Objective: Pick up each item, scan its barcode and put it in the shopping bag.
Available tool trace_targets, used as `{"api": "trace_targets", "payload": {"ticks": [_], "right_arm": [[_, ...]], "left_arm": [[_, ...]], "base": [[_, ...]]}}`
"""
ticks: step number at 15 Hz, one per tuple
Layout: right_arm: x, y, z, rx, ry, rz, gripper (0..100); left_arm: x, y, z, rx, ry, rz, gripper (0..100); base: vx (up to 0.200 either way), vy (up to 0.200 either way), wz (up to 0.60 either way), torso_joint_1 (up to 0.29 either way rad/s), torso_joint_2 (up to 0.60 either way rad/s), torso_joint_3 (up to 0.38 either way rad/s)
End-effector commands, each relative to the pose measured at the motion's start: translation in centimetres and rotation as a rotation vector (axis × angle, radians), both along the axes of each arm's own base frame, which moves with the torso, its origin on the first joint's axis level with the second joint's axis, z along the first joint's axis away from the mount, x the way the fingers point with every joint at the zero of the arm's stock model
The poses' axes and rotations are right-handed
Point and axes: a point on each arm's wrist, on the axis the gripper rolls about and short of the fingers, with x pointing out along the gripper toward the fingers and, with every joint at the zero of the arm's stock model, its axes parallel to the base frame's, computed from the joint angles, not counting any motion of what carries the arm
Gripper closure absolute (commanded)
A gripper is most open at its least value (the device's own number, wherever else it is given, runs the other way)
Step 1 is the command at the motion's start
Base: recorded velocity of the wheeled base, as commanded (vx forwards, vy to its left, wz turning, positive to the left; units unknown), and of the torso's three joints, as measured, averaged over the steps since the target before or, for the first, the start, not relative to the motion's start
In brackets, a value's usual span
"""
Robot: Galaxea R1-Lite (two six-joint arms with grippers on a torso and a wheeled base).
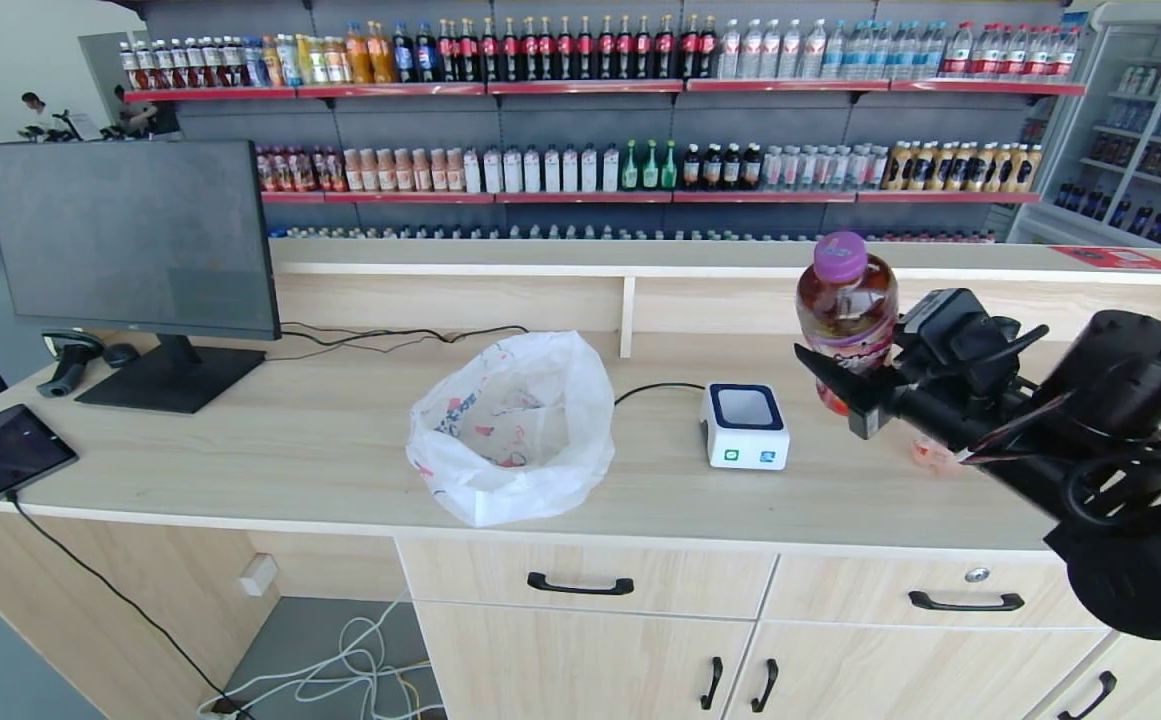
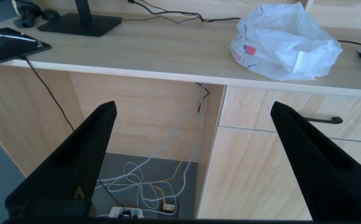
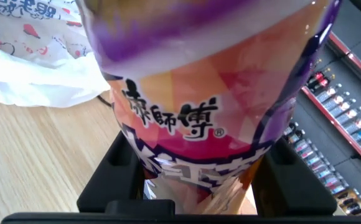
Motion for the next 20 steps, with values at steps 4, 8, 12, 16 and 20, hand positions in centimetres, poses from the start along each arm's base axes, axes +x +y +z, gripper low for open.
{"api": "trace_targets", "payload": {"ticks": [4, 8, 12, 16, 20], "right_arm": [[-8.7, -2.2, -1.6, 0.057, 0.126, -0.019, 100], [-13.1, -3.1, -2.1, 0.177, 0.202, 0.004, 100], [-15.0, -3.5, -1.8, 0.276, 0.223, 0.021, 100], [-16.5, -3.9, -1.8, 0.351, 0.241, 0.036, 100], [-18.0, -4.2, -1.0, 0.41, 0.225, 0.055, 100]], "left_arm": [[0.0, 0.0, 0.0, 0.0, 0.0, 0.0, 0], [0.0, 0.0, 0.0, 0.0, 0.0, 0.0, 0], [0.0, 0.0, 0.0, 0.0, 0.0, 0.0, 0], [0.0, 0.0, 0.0, 0.0, 0.0, 0.0, 0], [0.0, 0.0, 0.0, 0.0, 0.0, 0.0, 0]], "base": [[0.0, 0.0, 0.0, 0.0, 0.0, 0.0], [0.0, 0.0, 0.0, 0.0, 0.0, 0.0], [0.0, 0.0, 0.0, 0.0, 0.0, 0.0], [0.0, 0.0, 0.0, 0.0, 0.0, 0.0], [0.0, 0.0, 0.0, 0.0, 0.0, 0.0]]}}
